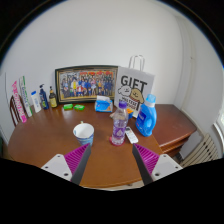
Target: Pour water
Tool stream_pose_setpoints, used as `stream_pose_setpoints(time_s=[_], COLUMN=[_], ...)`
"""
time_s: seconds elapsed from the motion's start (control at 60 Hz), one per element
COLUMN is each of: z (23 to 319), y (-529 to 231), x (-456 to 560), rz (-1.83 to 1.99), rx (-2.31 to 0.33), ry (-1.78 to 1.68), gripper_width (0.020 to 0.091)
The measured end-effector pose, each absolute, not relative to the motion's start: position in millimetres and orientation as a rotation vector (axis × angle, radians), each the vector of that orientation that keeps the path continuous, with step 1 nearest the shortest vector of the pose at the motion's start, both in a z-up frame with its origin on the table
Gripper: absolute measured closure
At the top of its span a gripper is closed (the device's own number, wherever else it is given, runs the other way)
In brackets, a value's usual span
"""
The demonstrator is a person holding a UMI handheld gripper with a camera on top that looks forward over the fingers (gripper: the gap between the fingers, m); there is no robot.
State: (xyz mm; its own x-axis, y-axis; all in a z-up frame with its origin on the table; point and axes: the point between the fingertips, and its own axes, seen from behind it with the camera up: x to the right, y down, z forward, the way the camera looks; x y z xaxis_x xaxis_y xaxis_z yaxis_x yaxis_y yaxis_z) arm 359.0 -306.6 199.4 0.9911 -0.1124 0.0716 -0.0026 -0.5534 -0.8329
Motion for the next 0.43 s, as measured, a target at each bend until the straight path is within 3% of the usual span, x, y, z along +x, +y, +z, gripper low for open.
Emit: stream_pose_setpoints(time_s=[0.183, 0.433], z=[221.1, 219.2], y=[-340.7, -362.8], x=[335.0, 321.7], rz=[-0.156, -0.160], rx=[-2.146, -2.164], ry=[0.101, 0.131], gripper_width=[0.0247, 0.0248])
